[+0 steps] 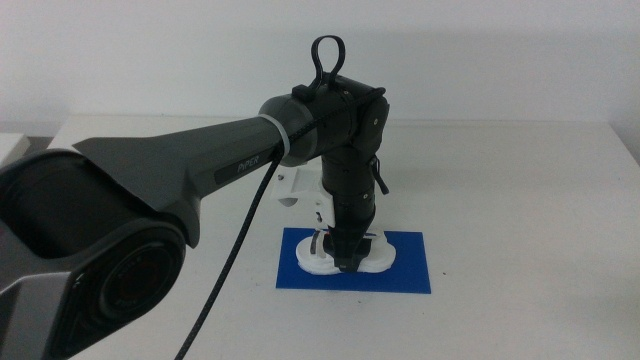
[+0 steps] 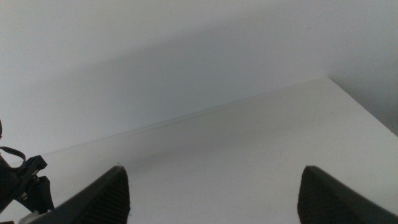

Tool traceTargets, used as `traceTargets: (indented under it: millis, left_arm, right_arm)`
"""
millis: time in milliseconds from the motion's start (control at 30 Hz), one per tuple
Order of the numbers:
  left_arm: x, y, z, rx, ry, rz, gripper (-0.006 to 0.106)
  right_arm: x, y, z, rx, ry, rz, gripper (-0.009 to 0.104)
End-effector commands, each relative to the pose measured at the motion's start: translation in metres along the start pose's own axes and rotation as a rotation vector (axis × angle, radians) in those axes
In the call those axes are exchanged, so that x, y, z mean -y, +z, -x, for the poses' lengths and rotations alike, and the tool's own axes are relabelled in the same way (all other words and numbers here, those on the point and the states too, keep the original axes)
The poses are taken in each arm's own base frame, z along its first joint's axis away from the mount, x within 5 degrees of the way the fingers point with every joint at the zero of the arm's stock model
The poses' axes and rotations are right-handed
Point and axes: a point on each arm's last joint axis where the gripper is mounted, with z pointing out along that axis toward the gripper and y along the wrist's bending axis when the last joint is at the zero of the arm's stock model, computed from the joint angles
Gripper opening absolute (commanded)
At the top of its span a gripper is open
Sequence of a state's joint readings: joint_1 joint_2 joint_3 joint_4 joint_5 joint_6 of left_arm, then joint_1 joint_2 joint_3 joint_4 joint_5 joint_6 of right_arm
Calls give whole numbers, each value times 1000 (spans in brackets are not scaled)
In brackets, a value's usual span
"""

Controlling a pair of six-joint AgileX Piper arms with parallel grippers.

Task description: Use one arm to grab the shoe from the table and place it on the mat.

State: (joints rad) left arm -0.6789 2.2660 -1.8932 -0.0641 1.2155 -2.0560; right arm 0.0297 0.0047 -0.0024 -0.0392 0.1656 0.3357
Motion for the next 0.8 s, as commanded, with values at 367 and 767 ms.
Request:
traceTargets:
  millis: [367,767]
  left_arm:
    - [-5,-17,-6,-43,-6,-14,94]
    - [-64,-193,55,276,790,-414,94]
  right_arm:
    - [0,0,0,10,-7,4,79]
    - [0,0,0,10,-7,4,79]
